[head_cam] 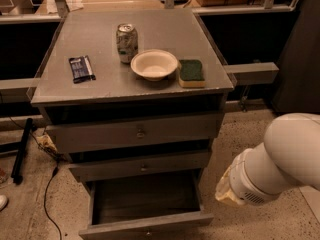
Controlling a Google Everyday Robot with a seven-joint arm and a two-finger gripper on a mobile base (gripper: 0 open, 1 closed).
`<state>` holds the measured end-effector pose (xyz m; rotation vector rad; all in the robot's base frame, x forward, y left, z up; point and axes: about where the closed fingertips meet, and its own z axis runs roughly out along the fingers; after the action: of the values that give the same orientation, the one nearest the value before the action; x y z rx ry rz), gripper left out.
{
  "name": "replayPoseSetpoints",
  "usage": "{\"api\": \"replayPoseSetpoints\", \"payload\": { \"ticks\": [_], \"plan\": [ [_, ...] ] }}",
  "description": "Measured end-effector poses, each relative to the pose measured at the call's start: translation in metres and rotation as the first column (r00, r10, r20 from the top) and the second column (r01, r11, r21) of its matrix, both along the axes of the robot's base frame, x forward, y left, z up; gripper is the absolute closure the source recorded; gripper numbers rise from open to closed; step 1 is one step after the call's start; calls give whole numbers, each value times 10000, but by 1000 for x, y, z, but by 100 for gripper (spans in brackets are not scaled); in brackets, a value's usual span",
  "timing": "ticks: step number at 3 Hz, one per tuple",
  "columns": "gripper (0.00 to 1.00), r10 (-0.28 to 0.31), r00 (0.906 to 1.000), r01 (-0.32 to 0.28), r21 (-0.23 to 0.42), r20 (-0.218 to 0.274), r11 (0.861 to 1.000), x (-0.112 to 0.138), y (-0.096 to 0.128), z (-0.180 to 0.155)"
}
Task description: Close bottom drawer
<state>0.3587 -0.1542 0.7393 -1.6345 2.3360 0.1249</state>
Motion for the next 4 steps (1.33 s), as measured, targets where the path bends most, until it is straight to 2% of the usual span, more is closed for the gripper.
{"api": "replayPoseSetpoints", "payload": {
  "ticks": [1, 2, 3, 4],
  "plan": [
    [100, -299, 9986, 314, 336, -430, 9989, -17, 4, -11],
    [100, -706, 9858, 816, 669, -1527, 9944, -64, 53, -70],
    [100, -937, 9641, 1140, 684, -2483, 9911, -98, 86, -133],
    [100, -1032, 9481, 1247, 532, -3008, 9908, -99, 125, -214]
  ]
}}
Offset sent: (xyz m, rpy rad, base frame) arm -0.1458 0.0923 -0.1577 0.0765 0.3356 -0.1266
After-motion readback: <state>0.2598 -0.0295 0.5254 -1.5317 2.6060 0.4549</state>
